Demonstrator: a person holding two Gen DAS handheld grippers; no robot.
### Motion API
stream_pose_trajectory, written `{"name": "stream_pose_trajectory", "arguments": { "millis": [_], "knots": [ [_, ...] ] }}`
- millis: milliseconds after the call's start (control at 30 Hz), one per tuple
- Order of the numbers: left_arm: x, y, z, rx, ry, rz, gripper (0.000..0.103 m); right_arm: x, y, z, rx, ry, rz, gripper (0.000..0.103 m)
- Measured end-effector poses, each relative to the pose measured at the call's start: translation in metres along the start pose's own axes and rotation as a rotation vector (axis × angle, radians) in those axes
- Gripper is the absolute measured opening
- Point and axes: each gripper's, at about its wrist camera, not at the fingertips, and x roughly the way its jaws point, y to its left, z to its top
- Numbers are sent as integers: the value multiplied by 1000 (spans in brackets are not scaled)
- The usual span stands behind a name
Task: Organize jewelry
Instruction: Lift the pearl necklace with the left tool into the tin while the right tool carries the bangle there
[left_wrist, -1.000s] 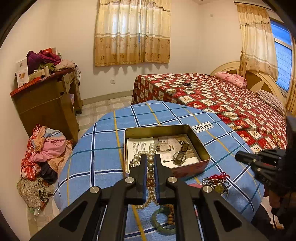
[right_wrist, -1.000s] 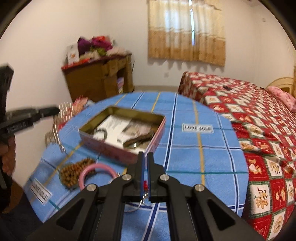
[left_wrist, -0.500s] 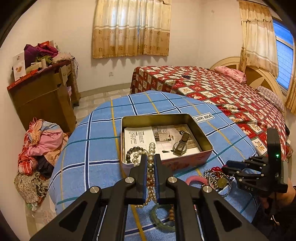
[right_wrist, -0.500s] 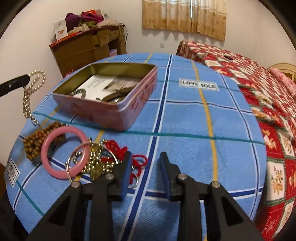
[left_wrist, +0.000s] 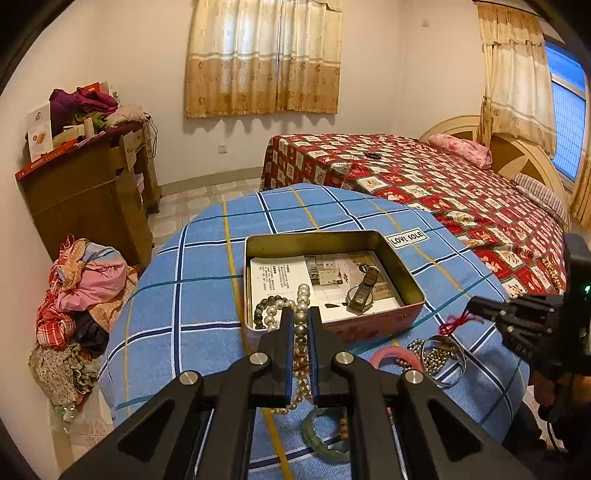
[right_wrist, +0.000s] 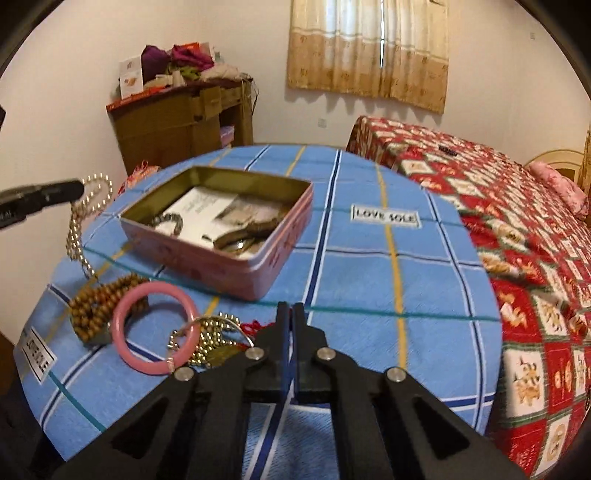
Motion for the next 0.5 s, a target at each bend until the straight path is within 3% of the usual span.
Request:
{"name": "stream_pose_trajectory", "arguments": {
  "millis": [500],
  "knots": [
    [-13,-5,35,44,-61,13,6,-23,3,51,-42,-114,-16,1]
  ]
}}
